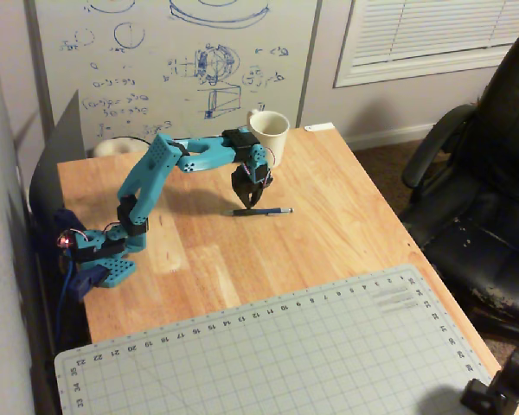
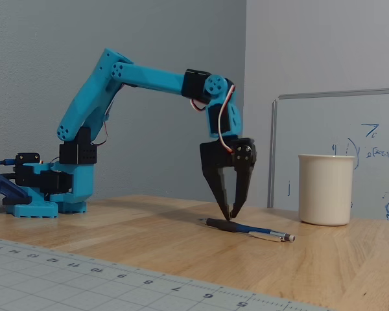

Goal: Touch the pen.

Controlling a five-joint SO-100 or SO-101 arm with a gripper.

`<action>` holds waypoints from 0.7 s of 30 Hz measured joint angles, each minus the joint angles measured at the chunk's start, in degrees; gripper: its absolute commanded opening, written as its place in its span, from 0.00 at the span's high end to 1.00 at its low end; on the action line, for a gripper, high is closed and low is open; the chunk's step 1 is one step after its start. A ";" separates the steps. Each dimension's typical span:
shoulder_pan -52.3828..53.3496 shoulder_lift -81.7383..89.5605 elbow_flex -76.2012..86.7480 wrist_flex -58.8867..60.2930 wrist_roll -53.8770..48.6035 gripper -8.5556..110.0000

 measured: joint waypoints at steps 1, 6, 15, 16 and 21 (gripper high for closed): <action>-0.09 0.00 0.00 0.00 0.00 0.92; -0.09 0.00 0.00 0.00 0.00 0.92; 0.00 0.00 0.00 0.00 0.00 0.92; 0.18 0.00 0.00 0.00 0.00 0.92; 0.88 0.00 0.00 0.00 0.00 0.92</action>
